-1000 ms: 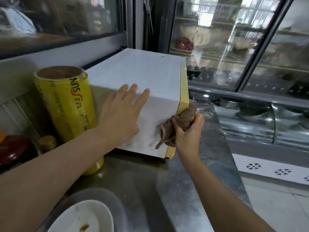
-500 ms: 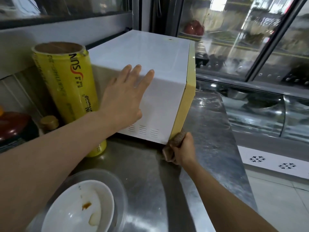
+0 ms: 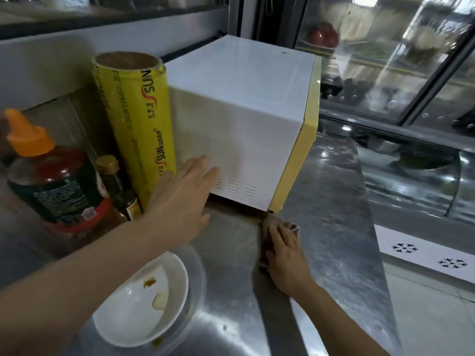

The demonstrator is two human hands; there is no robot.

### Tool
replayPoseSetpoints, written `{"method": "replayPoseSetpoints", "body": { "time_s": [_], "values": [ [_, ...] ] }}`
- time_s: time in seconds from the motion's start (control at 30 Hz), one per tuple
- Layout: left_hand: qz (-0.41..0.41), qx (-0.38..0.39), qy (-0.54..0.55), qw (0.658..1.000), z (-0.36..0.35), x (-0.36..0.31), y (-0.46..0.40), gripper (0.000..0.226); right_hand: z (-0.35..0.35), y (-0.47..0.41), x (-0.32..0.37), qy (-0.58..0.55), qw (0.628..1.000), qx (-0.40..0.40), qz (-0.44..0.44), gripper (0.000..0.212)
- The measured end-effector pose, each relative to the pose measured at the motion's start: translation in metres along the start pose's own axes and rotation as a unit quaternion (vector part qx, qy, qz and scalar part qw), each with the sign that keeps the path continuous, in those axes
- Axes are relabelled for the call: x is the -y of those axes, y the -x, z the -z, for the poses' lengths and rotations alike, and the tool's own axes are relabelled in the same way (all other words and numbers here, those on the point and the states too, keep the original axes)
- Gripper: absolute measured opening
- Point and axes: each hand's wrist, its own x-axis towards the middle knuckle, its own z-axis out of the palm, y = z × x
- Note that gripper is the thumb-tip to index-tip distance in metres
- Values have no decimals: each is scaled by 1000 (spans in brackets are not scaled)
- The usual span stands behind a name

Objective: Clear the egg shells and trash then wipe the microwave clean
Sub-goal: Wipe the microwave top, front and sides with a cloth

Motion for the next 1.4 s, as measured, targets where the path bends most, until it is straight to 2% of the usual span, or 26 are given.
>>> {"method": "replayPoseSetpoints", "body": {
  "time_s": [0.1,0.3,0.4,0.53,0.63,0.87,0.97,1.07,1.13,1.27,1.4],
  "values": [
    [1,6,16,1000,-9,10,4,80,-10,-9,6,-14,999,-42,8,62],
    [8,16,37,999,-18,26,10,72,-22,-50,47,-34,995,-59,76,63],
    [24,-11,61,998,-17,32,16,73,-27,-67,62,-6,993,-41,113,68],
    [53,0,102,993,-17,39,25,72,-30,-98,98,-43,988,9,149,73],
    [57,-3,106,993,-14,39,28,69,-30,-106,105,-45,987,31,154,68],
    [81,5,79,994,-3,24,30,62,-5,-59,86,-84,963,54,252,55],
    [98,10,75,992,4,15,35,57,7,-37,70,-81,966,74,233,49],
    [117,25,67,991,14,4,42,50,18,-25,47,-49,973,89,206,56],
    [129,33,61,989,21,-5,47,47,29,-16,36,-68,981,85,160,55],
    [121,40,50,991,35,-20,56,46,57,3,19,-233,971,23,52,46],
    [109,49,80,990,54,-36,64,56,91,32,17,-401,915,-37,21,36]
  ]
}}
